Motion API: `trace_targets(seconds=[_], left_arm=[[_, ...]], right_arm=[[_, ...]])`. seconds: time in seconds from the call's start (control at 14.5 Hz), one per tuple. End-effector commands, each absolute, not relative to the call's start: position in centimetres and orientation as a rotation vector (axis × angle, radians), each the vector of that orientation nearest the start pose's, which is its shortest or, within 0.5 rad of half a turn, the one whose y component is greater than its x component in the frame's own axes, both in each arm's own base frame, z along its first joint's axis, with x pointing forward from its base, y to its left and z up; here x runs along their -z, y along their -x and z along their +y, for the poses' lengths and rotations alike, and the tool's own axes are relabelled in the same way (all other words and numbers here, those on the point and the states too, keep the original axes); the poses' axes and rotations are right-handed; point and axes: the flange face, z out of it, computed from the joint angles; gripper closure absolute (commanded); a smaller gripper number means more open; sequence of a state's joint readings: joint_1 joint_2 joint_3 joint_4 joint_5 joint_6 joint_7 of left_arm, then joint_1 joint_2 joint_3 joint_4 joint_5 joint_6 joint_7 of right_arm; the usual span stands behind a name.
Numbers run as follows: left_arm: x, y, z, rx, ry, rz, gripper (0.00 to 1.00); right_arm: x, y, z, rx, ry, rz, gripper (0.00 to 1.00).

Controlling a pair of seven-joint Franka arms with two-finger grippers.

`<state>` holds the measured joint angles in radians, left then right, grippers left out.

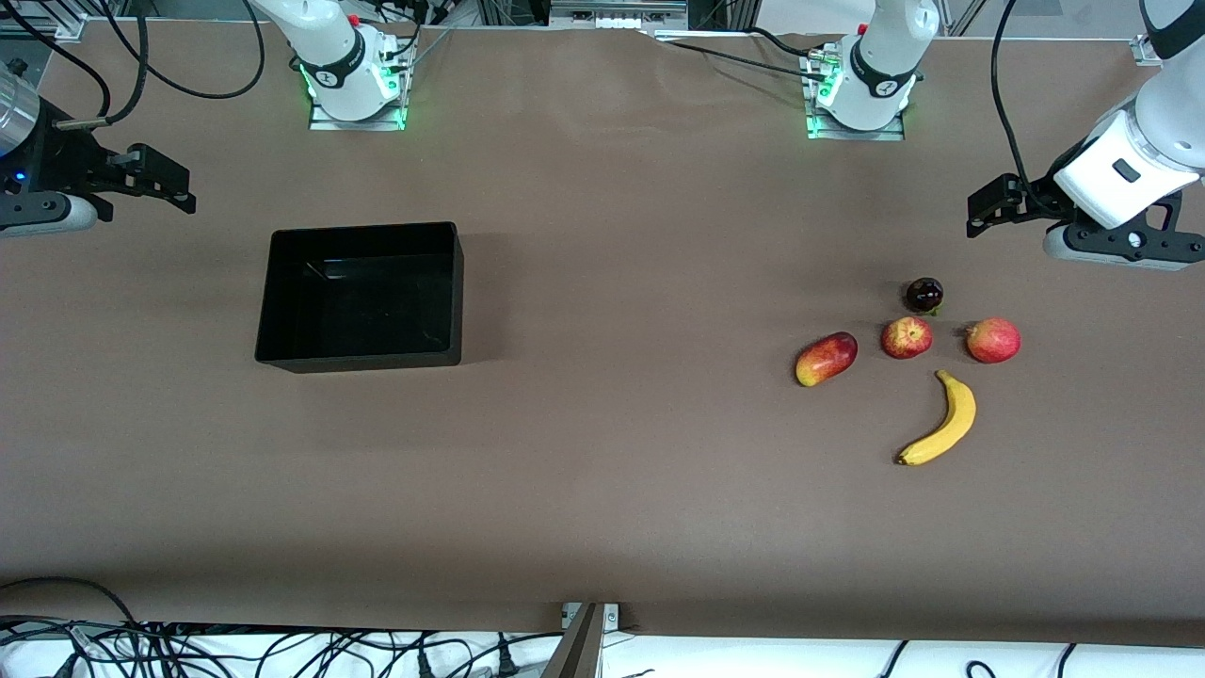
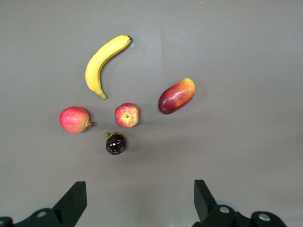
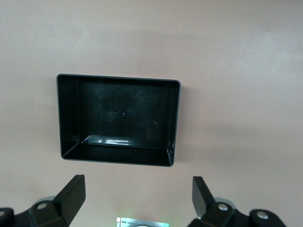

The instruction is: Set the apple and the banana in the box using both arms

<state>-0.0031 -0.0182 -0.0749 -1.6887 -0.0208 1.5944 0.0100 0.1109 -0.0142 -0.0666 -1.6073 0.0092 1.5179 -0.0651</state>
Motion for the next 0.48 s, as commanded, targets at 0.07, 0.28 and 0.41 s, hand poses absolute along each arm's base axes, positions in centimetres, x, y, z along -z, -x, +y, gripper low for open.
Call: trace_targets(seconds=[0.07,0.28,0.41], left_arm=[[-58.90,-54.44,-4.79,-0.121,3.138,0.149,0.00],[-58.82,-54.48,-4.78,-0.123,3.138,0.146,0.00],[-58.82,-54.48,-4.79,-0.123,3.138,0.149,0.00]], right_arm=[[-61.98,-53.67,2.10,-0.118,3.136,-0.192,0.00],[-61.99,-53.63,1.77,-0.118,3.136,-0.183,0.00],[-61.99,-53.64,1.52,-0.118,3.136,-0.176,0.00]])
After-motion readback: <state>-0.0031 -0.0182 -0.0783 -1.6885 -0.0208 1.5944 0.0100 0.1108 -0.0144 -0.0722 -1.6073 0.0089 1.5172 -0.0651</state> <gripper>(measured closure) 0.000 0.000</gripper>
